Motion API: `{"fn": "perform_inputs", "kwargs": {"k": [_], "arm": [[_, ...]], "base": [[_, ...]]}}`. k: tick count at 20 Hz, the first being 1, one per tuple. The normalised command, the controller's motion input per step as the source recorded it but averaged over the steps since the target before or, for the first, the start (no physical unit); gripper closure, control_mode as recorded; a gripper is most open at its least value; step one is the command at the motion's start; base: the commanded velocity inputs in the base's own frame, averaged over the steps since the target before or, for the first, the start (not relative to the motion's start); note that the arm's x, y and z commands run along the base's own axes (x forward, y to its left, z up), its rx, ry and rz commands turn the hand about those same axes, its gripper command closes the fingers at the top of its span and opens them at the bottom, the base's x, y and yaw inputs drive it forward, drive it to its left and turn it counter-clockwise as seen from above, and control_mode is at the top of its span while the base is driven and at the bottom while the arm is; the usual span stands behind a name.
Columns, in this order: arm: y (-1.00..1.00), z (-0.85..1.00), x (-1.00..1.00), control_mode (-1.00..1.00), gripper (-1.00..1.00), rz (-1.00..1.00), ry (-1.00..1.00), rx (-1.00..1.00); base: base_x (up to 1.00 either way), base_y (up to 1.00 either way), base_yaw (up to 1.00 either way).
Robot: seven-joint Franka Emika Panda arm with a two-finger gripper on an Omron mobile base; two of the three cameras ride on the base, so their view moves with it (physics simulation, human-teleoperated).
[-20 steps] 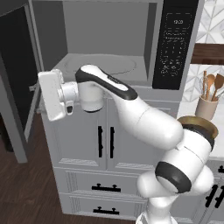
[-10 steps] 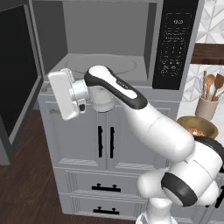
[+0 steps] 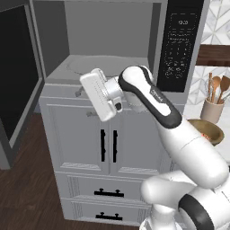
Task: Open the microwave, place the bowl with waffle inside the microwave, then close the microwave door and turn it on.
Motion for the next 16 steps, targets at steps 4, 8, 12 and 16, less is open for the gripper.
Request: {"fn": "perform_inputs", "kwargs": {"k": [4, 8, 12, 16], "arm": [[-1.00, -0.21, -0.52, -1.00, -1.00, -0.06, 0.00, -0.12], [-1.00, -0.37, -0.55, -1.00, -1.00, -0.10, -0.01, -0.20], [-1.00, -0.43, -0.47, -1.00, -1.00, -0.14, -0.02, -0.22], [-1.00, -0.39, -0.43, -1.00, -1.00, -0.13, -0.04, -0.15]], "base": [[0.00, 0.00, 0.00], [0.00, 0.00, 0.00], [0.00, 0.00, 0.00], [0.00, 0.00, 0.00]]}}
